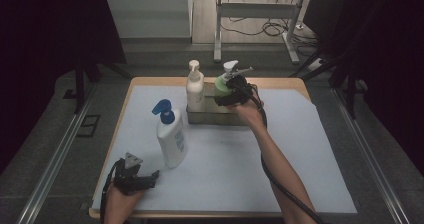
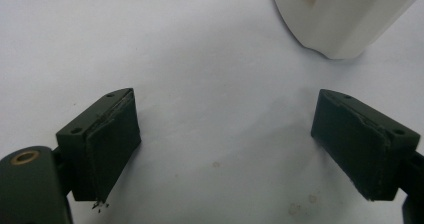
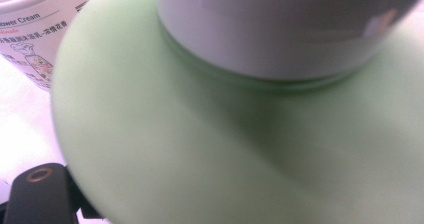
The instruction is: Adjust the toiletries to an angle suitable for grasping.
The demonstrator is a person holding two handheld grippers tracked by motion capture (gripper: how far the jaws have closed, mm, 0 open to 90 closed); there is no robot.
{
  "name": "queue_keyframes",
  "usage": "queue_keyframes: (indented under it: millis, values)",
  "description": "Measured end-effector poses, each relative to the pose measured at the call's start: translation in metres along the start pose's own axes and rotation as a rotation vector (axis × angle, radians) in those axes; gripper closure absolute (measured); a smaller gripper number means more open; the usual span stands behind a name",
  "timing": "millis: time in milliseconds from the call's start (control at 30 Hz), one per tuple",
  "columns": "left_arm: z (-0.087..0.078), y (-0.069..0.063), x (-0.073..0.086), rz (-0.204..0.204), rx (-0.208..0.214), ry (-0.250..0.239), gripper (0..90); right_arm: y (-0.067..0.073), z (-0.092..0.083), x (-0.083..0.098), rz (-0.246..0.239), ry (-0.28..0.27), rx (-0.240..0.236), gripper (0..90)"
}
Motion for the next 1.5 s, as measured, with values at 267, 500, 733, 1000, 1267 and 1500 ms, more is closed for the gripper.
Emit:
queue_keyframes:
  millis: [267,500,733,1000,1267,1500]
  values:
    - [0.000,0.000,0.000,0.000,0.000,-0.001,11.5,0.000,-0.002,0.000,0.010,-0.035,-0.026,8.6]
    - [0.000,0.000,0.000,0.001,0.000,0.000,11.5,0.000,-0.010,0.004,0.000,-0.043,-0.040,7.4]
    - [0.000,0.000,0.000,0.001,-0.001,0.000,11.5,0.000,-0.019,0.013,-0.020,-0.047,-0.048,11.9]
    - [0.000,0.000,0.000,0.001,0.000,0.001,11.5,0.002,-0.029,0.023,-0.021,-0.046,-0.068,17.8]
    - [0.000,0.000,0.000,0.001,-0.001,0.002,11.5,0.000,-0.035,0.037,-0.039,-0.030,-0.059,32.5]
    - [0.000,0.000,0.000,0.001,-0.001,0.001,11.5,-0.004,-0.039,0.047,-0.013,-0.015,-0.046,43.0]
Point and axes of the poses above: each handheld gripper's, and its own axes: z roughly forward along the jaws, x roughly out of its underside, y roughly to its left, the point moved 10 cm from there along z, roughly forward along the jaws, and after that the axes turned 2 degrees about -x, right-handed, at the moved point
